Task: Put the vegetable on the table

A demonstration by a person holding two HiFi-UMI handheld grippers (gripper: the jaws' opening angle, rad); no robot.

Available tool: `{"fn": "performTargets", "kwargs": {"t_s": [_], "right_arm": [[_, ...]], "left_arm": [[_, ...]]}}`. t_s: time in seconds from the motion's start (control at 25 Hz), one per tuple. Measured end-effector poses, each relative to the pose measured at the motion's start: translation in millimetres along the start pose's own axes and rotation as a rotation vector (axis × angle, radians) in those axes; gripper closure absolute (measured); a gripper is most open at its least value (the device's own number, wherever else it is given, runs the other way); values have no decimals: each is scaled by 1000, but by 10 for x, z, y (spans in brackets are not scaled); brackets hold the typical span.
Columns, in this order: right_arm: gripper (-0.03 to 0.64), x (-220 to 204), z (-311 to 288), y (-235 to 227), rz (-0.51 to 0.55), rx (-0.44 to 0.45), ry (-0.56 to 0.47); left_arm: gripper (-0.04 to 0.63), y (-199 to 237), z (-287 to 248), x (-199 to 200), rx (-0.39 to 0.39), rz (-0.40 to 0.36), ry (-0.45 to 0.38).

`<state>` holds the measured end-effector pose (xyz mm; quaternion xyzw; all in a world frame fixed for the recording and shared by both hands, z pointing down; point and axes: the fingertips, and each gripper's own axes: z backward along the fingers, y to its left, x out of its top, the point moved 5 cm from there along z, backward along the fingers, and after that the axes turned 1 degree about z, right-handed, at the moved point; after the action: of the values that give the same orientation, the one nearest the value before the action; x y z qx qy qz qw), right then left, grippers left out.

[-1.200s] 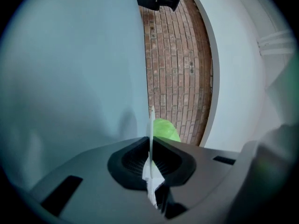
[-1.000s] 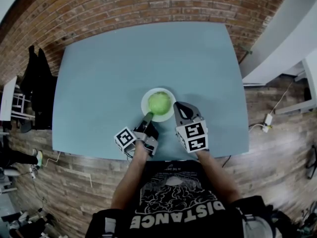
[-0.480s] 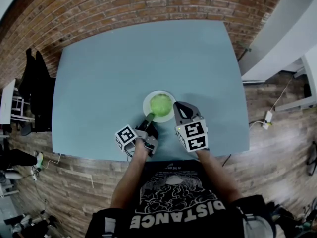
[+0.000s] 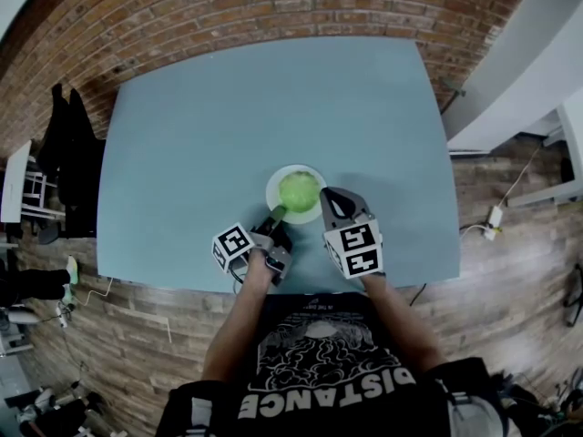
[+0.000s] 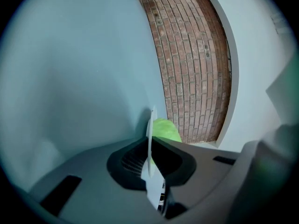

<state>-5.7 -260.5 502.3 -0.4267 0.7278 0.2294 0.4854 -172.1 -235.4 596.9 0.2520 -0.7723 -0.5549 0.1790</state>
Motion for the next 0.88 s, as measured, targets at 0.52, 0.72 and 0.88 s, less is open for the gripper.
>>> {"fn": "performTargets", "kwargs": {"t_s": [0.52,0.72,0.88], "right_arm": [[609,-47,20,20,-1,10,3],[609,-75,-4,39,-8,21,1],[609,-83,0,52,-7,30,-4]], "left_arm": [[570,5,-24,-56,166,-106,63],[554,-5,-23,-35,229,-161,64],[548,-31,-17,-48,292,-248,67]]}}
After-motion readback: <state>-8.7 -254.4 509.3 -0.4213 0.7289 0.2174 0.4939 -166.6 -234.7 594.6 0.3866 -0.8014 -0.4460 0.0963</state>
